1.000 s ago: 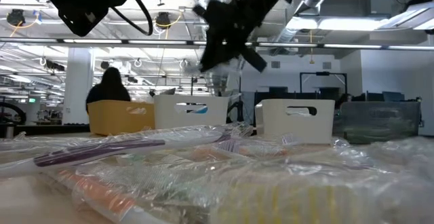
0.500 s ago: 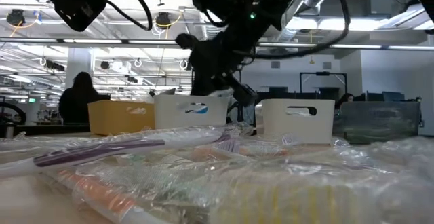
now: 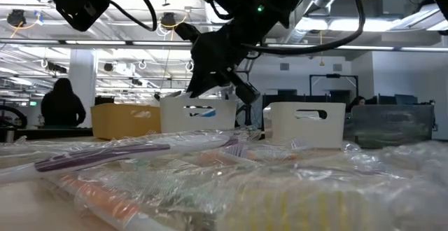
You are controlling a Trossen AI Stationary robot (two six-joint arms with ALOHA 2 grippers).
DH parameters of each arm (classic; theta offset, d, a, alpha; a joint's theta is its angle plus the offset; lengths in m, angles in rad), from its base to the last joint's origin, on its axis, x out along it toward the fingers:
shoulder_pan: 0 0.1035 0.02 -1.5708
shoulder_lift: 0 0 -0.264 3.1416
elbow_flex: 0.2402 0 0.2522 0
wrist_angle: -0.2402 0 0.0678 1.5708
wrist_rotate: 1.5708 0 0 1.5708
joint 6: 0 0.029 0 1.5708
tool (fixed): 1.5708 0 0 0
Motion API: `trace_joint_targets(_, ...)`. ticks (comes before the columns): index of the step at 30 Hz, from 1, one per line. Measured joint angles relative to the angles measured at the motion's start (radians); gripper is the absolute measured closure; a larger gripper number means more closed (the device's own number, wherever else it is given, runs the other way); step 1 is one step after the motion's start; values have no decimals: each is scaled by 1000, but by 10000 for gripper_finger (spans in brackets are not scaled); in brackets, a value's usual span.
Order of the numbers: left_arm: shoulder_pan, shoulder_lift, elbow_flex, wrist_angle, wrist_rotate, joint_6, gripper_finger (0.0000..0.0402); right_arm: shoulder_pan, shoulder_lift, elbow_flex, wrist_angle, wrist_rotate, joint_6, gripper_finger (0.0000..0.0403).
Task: Pick & Place Toothbrushes
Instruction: Put the blue toothbrush into the left white bin
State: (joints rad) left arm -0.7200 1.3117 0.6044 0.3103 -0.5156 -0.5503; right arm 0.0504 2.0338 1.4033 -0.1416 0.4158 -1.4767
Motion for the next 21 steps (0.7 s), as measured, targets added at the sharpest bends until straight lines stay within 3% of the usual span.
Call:
trace_joint_targets(10, 2, 0, 0, 6, 0, 0, 193, -54, 0, 0, 0, -41, 72, 352)
trace_joint_targets(21, 2, 0, 0, 6, 0, 0, 193, -32, 0, 0, 46, -51, 93, 345)
